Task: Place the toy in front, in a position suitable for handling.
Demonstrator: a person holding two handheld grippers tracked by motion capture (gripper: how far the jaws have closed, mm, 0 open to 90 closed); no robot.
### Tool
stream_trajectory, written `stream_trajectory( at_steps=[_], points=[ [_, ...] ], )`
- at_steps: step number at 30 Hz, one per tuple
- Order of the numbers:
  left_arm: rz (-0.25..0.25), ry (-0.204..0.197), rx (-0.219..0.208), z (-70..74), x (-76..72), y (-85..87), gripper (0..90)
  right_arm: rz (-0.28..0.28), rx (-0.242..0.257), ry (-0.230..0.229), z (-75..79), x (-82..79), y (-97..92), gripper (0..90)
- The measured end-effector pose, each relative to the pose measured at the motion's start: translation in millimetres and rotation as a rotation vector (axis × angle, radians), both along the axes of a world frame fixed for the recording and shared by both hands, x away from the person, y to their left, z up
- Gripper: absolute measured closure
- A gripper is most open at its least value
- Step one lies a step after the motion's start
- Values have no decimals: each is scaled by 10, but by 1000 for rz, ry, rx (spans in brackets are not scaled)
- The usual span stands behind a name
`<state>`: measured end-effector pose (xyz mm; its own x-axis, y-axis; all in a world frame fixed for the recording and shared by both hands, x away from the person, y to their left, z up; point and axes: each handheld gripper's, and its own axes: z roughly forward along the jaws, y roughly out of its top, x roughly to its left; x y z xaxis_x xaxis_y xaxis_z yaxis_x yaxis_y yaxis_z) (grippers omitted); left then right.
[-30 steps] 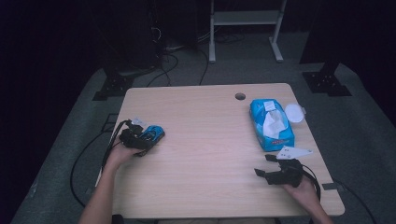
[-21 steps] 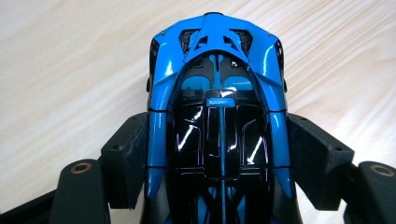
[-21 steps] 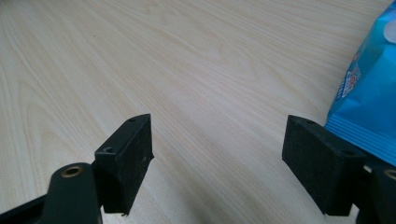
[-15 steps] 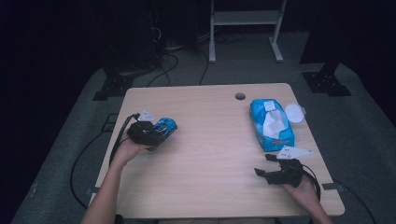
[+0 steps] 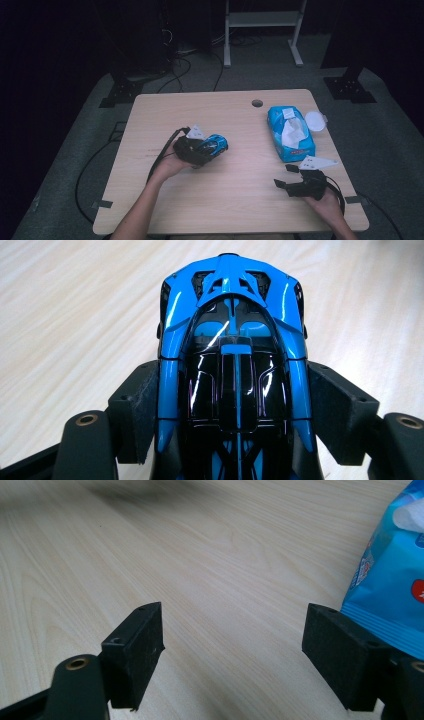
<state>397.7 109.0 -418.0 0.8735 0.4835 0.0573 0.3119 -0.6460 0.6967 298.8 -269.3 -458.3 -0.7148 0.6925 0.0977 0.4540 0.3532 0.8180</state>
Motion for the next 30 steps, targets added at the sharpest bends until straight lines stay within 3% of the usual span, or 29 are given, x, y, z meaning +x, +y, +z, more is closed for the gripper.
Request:
stream_trajectory(
  at_steps=[4, 11, 23, 30],
  points=[
    [-49, 3, 1, -43, -42, -220, 281, -1, -2, -3, 6, -7, -2, 234],
    [-82, 12, 10, -93, -56, -474, 281, -1, 2, -4, 3, 3, -21, 234],
    [-102, 43, 29, -218, -68, -630, 281, -5, 2, 3, -5, 15, -17, 234],
    [-116, 65, 81, -350, -33, -662, 281, -14, 2, 7, -11, 24, -28, 234]
  ],
)
